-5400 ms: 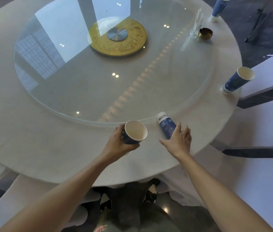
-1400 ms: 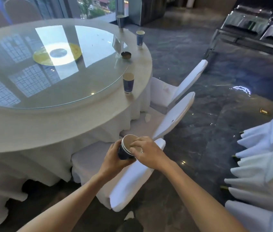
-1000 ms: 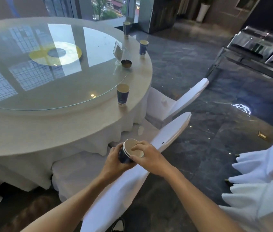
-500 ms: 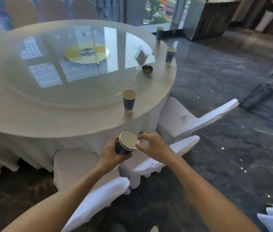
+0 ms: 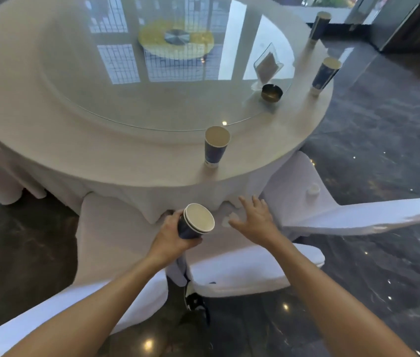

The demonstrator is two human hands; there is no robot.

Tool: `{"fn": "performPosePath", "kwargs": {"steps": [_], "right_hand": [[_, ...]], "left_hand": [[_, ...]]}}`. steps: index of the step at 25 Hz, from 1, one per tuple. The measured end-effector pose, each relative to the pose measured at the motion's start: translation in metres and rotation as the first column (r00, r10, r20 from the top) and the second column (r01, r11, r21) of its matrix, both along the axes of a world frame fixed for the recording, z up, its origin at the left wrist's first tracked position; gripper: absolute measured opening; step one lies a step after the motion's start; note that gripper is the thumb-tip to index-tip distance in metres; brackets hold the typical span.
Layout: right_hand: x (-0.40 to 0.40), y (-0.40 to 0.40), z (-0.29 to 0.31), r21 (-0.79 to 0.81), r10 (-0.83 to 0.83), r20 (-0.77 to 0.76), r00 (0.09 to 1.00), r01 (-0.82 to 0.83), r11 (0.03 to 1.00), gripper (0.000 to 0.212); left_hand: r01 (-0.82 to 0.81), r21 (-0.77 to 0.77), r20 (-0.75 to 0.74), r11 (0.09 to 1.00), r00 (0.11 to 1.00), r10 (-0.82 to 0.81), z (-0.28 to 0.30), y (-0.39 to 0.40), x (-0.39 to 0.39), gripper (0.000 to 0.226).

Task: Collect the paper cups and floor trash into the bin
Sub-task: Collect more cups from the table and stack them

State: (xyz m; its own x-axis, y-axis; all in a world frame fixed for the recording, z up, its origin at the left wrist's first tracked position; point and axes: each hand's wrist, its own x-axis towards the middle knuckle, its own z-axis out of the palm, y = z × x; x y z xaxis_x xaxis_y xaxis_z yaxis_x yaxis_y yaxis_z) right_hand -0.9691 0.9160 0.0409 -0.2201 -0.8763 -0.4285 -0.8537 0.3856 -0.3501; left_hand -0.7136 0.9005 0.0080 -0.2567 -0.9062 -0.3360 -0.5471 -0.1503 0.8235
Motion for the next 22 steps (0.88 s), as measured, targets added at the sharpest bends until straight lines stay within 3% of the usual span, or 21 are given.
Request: {"fn": "performPosePath", "kwargs": {"steps": [8, 17, 22], "right_hand": [[-0.062, -0.05, -0.103, 0.252, 0.082, -0.054, 0.995, -0.066, 0.966, 0.091], [-0.089, -0.107, -0.264, 0.371, 0.267, 0.046, 0.963, -0.265, 0.89, 0.096], [-0.084, -0.111, -0.352, 0.367, 0.392, 0.03, 0.92, -0.375, 0.852, 0.089]], "left_hand": [[-0.02, 0.13, 0.06, 0.991, 0.998, 0.012, -0.078, -0.037, -0.061, 0.085], [-0.157, 0.213, 0.126, 0.964, 0.983, 0.133, -0.185, -0.061, -0.098, 0.098], [-0.21, 0.206, 0.139, 0.956, 0.973, 0.184, -0.248, -0.064, -0.112, 0.098]]}}
